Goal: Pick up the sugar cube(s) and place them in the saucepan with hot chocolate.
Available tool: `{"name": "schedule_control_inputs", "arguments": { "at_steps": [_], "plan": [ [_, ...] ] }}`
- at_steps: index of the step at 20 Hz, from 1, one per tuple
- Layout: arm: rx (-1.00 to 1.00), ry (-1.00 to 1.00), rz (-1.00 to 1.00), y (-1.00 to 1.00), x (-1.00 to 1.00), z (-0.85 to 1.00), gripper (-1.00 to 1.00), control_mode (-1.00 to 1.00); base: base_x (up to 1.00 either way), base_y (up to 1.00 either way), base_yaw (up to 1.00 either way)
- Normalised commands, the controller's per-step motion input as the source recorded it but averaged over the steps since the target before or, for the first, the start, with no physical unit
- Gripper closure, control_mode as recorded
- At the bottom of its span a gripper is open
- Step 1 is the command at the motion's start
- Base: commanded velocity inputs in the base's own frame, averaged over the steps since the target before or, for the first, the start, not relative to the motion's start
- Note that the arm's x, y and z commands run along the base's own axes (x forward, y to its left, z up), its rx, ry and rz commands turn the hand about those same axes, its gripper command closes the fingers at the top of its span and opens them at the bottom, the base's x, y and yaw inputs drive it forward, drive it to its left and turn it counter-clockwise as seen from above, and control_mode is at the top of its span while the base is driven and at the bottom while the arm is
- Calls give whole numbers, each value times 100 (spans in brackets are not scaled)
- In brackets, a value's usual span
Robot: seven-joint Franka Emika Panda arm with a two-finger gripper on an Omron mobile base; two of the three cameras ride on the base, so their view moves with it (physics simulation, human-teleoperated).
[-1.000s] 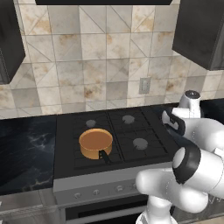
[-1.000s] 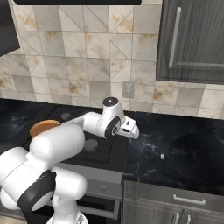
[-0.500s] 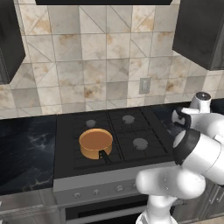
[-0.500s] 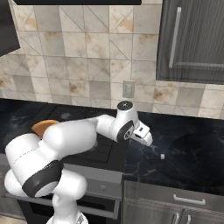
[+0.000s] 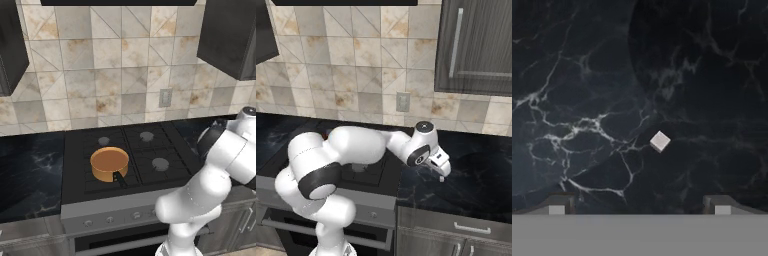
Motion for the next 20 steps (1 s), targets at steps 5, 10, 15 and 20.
{"name": "schedule_control_inputs", "arguments": {
  "at_steps": [5,10,15,20],
  "plan": [
    [3,0,0,-43,0,-12,-100,-100,0,0,0],
    [0,5,13,-12,0,-4,-100,-100,0,0,0],
    [0,7,23,0,0,0,-100,-100,0,0,0],
    [0,4,21,0,0,-14,-100,-100,0,0,0]
  ]
}}
